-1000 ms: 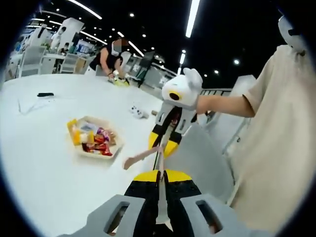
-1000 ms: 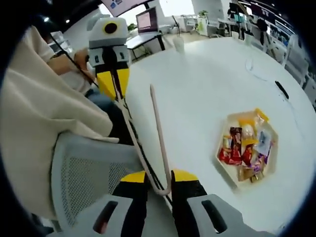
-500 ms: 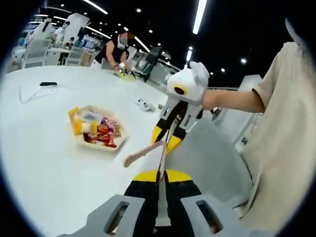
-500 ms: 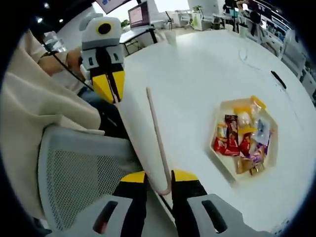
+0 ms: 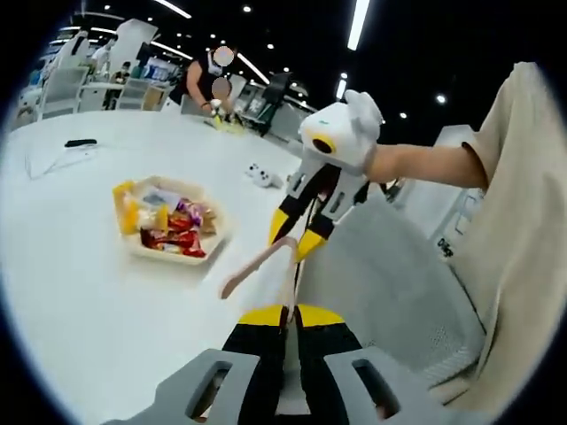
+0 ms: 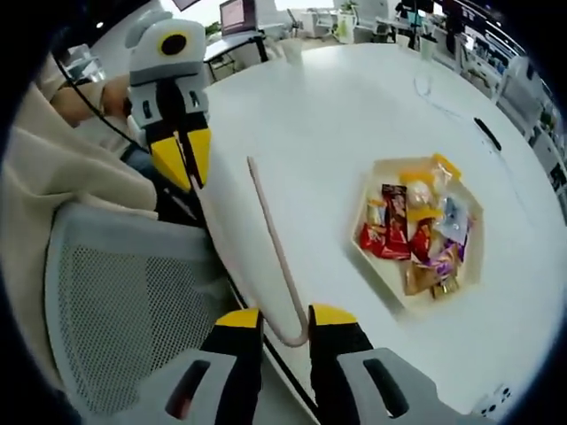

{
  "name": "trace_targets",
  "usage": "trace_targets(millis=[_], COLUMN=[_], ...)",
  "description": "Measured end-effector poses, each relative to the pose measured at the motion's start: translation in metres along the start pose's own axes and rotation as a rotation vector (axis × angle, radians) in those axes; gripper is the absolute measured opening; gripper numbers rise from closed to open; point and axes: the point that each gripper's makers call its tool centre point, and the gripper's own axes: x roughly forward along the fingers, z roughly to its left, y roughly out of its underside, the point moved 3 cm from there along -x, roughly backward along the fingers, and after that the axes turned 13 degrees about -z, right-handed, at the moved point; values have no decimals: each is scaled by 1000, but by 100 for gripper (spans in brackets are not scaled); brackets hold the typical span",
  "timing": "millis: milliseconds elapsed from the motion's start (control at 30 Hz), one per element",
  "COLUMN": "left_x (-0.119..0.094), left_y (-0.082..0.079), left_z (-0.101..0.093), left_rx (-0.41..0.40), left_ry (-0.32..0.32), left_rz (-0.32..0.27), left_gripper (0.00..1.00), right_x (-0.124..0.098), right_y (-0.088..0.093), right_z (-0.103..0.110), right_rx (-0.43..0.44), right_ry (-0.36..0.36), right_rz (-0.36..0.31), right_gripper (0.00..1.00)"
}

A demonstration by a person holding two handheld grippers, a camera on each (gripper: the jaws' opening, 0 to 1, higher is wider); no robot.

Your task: Place the target food into the container with the food tongs after gripping and lifting it, then release it inside without dropping or visibly crushing the food.

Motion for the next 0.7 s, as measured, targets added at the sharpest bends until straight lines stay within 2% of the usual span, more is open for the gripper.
trace_targets(millis=[267,367,700], left_x=[10,14,23], left_y=[11,17,27], left_z=[9,13,23], left_rx=[-15,-14,-46], left_ry=[-22,-35,-43], left_rz=[23,45,64], left_gripper=[2,2,2], right_x=[8,11,18], right_y=[11,14,24], right_z=[-10,-11,-19], right_rx=[0,-3,-1], right_ry=[43,45,55], right_rz=[34,46,74], right_gripper=[19,19,19])
